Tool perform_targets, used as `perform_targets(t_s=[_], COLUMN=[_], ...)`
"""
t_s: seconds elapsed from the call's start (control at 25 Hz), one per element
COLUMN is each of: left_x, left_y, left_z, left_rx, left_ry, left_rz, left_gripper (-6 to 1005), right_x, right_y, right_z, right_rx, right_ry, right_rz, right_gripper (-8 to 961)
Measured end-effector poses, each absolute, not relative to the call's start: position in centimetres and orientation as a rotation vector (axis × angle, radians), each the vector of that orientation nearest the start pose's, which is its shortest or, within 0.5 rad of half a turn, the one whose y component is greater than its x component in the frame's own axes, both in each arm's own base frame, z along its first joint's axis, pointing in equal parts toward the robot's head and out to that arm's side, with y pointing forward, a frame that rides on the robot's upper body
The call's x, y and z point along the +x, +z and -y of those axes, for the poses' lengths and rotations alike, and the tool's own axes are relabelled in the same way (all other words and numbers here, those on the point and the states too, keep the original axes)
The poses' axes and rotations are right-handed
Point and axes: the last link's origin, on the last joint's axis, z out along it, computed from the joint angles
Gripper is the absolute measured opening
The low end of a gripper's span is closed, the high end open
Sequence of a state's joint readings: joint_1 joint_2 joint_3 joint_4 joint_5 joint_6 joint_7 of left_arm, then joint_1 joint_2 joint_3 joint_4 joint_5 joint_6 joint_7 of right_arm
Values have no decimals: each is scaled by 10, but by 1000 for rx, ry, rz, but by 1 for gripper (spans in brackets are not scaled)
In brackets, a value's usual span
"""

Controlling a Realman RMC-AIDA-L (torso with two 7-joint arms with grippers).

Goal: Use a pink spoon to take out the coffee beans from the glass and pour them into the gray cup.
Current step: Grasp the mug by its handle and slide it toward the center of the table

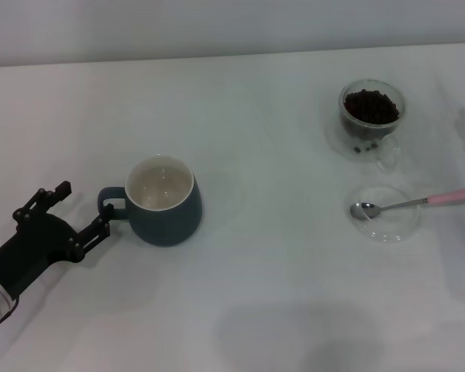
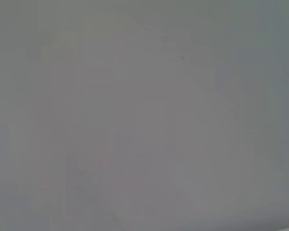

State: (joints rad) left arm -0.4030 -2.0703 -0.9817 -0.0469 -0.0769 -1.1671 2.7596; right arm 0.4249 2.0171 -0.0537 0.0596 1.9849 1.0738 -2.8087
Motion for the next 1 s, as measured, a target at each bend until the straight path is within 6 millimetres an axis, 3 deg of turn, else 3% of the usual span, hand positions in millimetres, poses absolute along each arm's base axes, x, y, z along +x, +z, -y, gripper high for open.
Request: perform_targets(t_s=[0.48, 1.0], left_x=[-332, -327], left_y=[-74, -76], left_z=[-292, -296], left_rx=[-2178, -2172], left_ry=[-558, -554], left_rz=[519, 485], left_gripper=[816, 717], right_x=[403, 402], right_y=[33, 32], right_z=[-312, -312], right_rx=[-1323, -1324], right_ry=[608, 611], right_rz=[-833, -834], right_gripper=[839, 838])
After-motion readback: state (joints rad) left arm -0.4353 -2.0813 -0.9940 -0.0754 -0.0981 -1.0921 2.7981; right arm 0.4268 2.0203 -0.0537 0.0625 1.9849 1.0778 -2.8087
